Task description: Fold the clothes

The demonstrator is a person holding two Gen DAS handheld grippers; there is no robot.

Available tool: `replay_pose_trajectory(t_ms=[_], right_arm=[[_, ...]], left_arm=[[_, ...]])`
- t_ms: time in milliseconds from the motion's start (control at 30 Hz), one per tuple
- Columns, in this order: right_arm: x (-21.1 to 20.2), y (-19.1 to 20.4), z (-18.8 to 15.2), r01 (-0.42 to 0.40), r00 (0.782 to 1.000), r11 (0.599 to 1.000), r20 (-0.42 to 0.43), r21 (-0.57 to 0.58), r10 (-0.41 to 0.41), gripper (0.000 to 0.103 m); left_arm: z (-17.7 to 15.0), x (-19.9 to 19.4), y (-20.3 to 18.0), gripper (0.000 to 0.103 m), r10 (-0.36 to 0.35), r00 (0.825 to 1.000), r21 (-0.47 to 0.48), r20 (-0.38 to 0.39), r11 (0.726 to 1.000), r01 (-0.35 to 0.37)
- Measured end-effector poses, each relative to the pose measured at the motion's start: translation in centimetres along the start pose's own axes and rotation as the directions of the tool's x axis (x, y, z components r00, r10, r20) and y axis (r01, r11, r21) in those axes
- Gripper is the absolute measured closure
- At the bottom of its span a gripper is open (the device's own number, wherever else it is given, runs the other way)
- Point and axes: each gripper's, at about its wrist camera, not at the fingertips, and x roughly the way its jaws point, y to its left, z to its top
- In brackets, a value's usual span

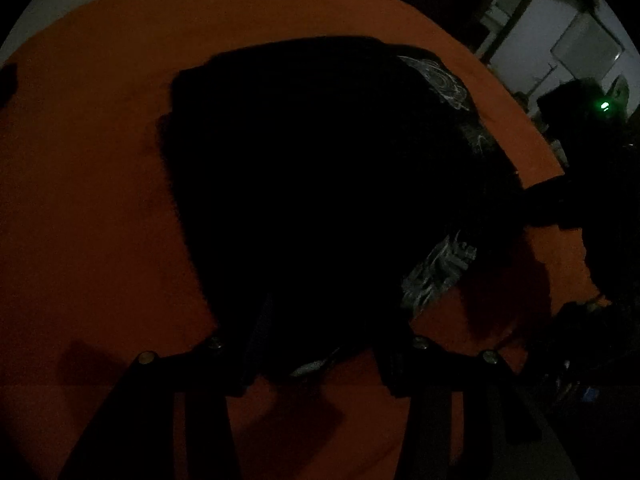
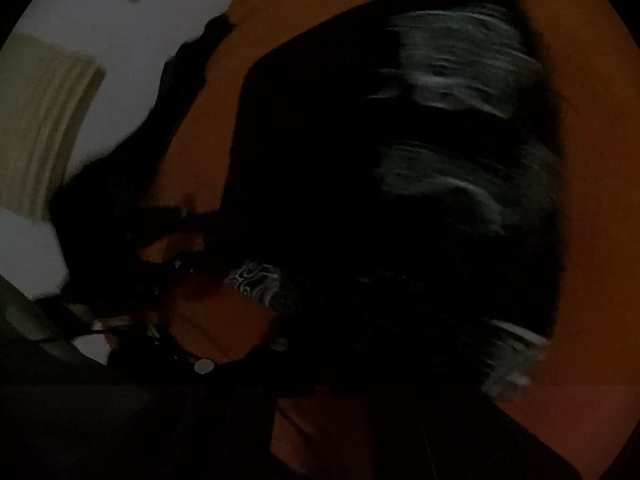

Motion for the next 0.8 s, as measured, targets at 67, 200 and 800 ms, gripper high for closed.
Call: replay_pose_trajectory(t_ms=[67, 200, 800], right_arm=[[-1.3, -1.6, -1.0, 0.012, 1.000, 0.999, 0.009, 0.034, -0.013, 0.103], [-4.5, -2.8, -0.6, -0.035, 0.998, 0.997, 0.059, 0.066, 0.031, 0.100], [-0.1, -1.3, 6.9, -0.021, 0.979, 0.997, 0.206, 0.070, 0.006, 0.103]], left_arm=[[-0.3, -1.0, 1.2, 0.054, -0.002, 1.000, -0.036, -0.007, 0.999, 0.002], [2.3, -4.5, 3.6, 0.054, -0.025, 0.995, -0.113, 0.099, 0.993, 0.037], [6.1, -1.8, 3.1, 0.054, 0.048, 0.984, -0.134, 0.170, 0.991, -0.026]])
